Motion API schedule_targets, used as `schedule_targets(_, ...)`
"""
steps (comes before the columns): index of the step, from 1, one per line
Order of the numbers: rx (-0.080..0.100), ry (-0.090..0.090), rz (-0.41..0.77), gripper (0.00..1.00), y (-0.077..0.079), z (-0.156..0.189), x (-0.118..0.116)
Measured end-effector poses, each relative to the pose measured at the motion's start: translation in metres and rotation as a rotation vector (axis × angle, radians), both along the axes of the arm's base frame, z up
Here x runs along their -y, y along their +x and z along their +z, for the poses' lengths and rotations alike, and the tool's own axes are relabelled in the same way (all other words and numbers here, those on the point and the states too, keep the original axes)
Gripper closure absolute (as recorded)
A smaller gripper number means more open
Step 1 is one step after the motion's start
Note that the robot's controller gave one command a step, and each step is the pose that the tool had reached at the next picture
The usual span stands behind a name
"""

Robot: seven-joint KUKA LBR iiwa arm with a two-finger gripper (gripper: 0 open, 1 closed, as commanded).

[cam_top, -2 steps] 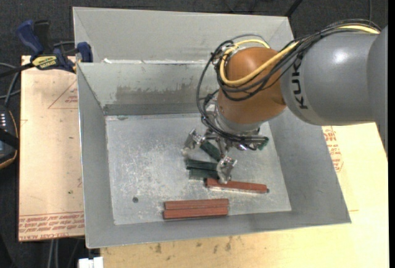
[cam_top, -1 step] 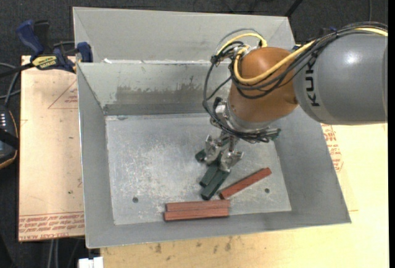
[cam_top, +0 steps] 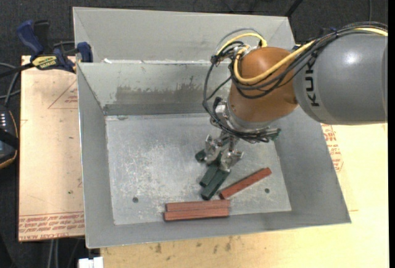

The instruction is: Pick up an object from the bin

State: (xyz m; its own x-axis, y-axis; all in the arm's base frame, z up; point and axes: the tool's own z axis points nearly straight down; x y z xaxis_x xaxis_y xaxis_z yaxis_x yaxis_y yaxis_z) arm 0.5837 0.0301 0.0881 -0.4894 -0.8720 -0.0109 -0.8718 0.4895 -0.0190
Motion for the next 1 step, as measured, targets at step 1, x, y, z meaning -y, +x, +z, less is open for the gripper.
schedule_targets(1,-0.016,0.003,-0.044,1.00,-0.0135,0.1439,0.0077)
